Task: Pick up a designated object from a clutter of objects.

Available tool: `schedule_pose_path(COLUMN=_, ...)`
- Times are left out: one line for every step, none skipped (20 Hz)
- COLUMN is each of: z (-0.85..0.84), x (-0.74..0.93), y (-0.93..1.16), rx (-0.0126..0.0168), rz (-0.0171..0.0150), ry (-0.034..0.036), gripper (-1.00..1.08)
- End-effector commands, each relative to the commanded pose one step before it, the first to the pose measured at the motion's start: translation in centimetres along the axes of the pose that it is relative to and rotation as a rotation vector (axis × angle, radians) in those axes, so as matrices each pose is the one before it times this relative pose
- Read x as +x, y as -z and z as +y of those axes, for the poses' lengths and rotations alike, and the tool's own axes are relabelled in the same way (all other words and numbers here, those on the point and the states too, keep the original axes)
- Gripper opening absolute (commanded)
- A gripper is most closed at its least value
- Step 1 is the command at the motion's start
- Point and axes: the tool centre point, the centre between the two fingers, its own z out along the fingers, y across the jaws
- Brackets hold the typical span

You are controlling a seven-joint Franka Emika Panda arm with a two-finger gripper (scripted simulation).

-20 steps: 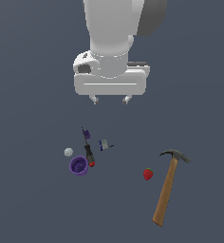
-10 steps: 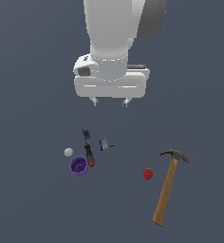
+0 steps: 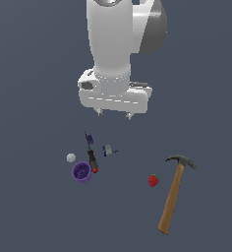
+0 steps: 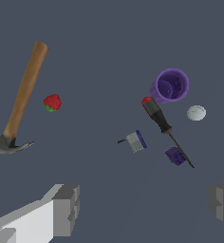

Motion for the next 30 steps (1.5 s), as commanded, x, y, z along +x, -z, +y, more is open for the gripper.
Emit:
schedule_pose_path(z=0.062, x=0.185, y=-1.183, rx=0.00177, rz=-0.00113, ry=-0.05580, gripper=1.00)
schedule_pose_path(z=0.027, x=0.079, y=-0.530, rx=0.00071, rz=-0.00040, ry=-0.02528, gripper=1.00)
schedule_pose_path(z=0.030, x=0.078, y=-0.558, rx=0.00067, rz=-0.00042, ry=-0.02668, gripper=1.00)
schedule_pose_path(z=0.032, x=0.075, y=-0.575, rx=0.00062, rz=-0.00043, ry=-0.02752, gripper=1.00)
schedule_pose_path(z=0.034, x=0.070, y=-0.577, rx=0.00054, rz=-0.00042, ry=-0.02764, gripper=1.00)
schedule_pose_path(z=0.035, x=0.064, y=-0.576, rx=0.00046, rz=-0.00041, ry=-0.02766, gripper=1.00)
schedule_pose_path(z=0.038, x=0.059, y=-0.576, rx=0.00038, rz=-0.00039, ry=-0.02768, gripper=1.00)
schedule_pose_path(z=0.040, x=0.054, y=-0.575, rx=0.00030, rz=-0.00037, ry=-0.02770, gripper=1.00)
schedule_pose_path(z=0.043, x=0.050, y=-0.575, rx=0.00022, rz=-0.00034, ry=-0.02771, gripper=1.00)
schedule_pose_path(z=0.046, x=0.045, y=-0.574, rx=0.00015, rz=-0.00032, ry=-0.02773, gripper=1.00)
schedule_pose_path(z=0.049, x=0.041, y=-0.573, rx=0.00007, rz=-0.00028, ry=-0.02775, gripper=1.00)
schedule_pose_path(z=0.053, x=0.037, y=-0.572, rx=0.00000, rz=-0.00025, ry=-0.02776, gripper=1.00)
schedule_pose_path(z=0.057, x=0.033, y=-0.571, rx=-0.00007, rz=-0.00020, ry=-0.02778, gripper=1.00)
schedule_pose_path(z=0.061, x=0.029, y=-0.570, rx=-0.00014, rz=-0.00016, ry=-0.02778, gripper=1.00)
schedule_pose_path(z=0.065, x=0.026, y=-0.569, rx=-0.00020, rz=-0.00011, ry=-0.02780, gripper=1.00)
schedule_pose_path(z=0.070, x=0.023, y=-0.567, rx=-0.00027, rz=-0.00006, ry=-0.02781, gripper=1.00)
schedule_pose_path(z=0.074, x=0.020, y=-0.566, rx=-0.00033, rz=0.00000, ry=-0.02781, gripper=1.00)
schedule_pose_path(z=0.079, x=0.018, y=-0.564, rx=-0.00039, rz=0.00006, ry=-0.02783, gripper=1.00)
schedule_pose_path(z=0.084, x=0.015, y=-0.563, rx=-0.00045, rz=0.00012, ry=-0.02782, gripper=1.00)
schedule_pose_path(z=0.089, x=0.014, y=-0.561, rx=-0.00050, rz=0.00018, ry=-0.02784, gripper=1.00)
schedule_pose_path(z=0.094, x=0.012, y=-0.559, rx=-0.00055, rz=0.00025, ry=-0.02783, gripper=1.00)
schedule_pose_path(z=0.099, x=0.011, y=-0.557, rx=-0.00060, rz=0.00032, ry=-0.02784, gripper=1.00)
schedule_pose_path(z=0.105, x=0.010, y=-0.555, rx=-0.00064, rz=0.00040, ry=-0.02784, gripper=1.00)
schedule_pose_path(z=0.110, x=0.009, y=-0.553, rx=-0.00068, rz=0.00048, ry=-0.02782, gripper=1.00)
schedule_pose_path(z=0.116, x=0.009, y=-0.551, rx=-0.00072, rz=0.00056, ry=-0.02784, gripper=1.00)
schedule_pose_path(z=0.121, x=0.009, y=-0.549, rx=-0.00075, rz=0.00064, ry=-0.02783, gripper=1.00)
schedule_pose_path(z=0.127, x=0.010, y=-0.546, rx=-0.00078, rz=0.00072, ry=-0.02783, gripper=1.00)
schedule_pose_path(z=0.133, x=0.010, y=-0.544, rx=-0.00080, rz=0.00081, ry=-0.02782, gripper=1.00)
schedule_pose_path(z=0.138, x=0.010, y=-0.542, rx=-0.00082, rz=0.00090, ry=-0.02780, gripper=1.00)
schedule_pose_path(z=0.144, x=0.012, y=-0.539, rx=-0.00084, rz=0.00099, ry=-0.02781, gripper=1.00)
